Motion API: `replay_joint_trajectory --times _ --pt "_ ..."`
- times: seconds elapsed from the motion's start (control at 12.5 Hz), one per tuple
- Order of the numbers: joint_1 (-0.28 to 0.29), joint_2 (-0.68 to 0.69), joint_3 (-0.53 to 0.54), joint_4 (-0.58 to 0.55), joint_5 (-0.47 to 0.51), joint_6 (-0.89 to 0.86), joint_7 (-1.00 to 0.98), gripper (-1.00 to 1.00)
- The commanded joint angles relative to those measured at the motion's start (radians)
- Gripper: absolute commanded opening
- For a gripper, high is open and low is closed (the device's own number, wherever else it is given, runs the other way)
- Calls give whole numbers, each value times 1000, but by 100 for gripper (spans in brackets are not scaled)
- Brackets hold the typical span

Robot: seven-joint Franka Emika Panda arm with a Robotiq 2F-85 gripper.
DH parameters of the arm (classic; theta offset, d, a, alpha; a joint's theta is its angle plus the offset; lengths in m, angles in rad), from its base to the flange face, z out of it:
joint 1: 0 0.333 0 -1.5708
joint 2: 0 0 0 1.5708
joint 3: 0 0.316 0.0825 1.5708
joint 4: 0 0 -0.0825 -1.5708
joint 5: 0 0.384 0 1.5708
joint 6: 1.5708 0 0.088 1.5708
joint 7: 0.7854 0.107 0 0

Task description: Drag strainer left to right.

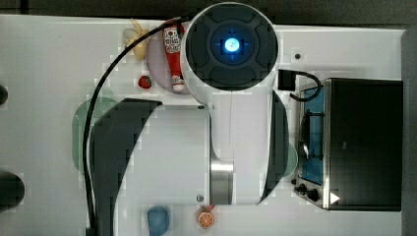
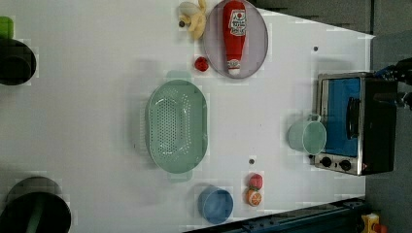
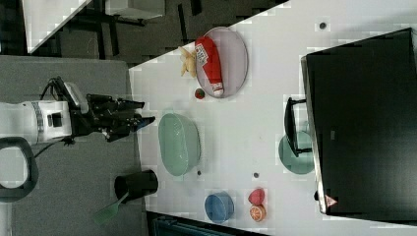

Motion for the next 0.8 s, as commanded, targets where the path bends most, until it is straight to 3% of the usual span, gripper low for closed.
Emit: replay_joint_trajectory --times 0.08,0.24,0.56,0.8 --pt "-33 -417 -45 -212 1 -192 -20 59" --pt "-33 -416 -45 -213 1 -188 -20 99" --pt "-4 -374 48 -214 55 -163 -1 100" --pt "8 -290 204 -214 58 -124 201 100"
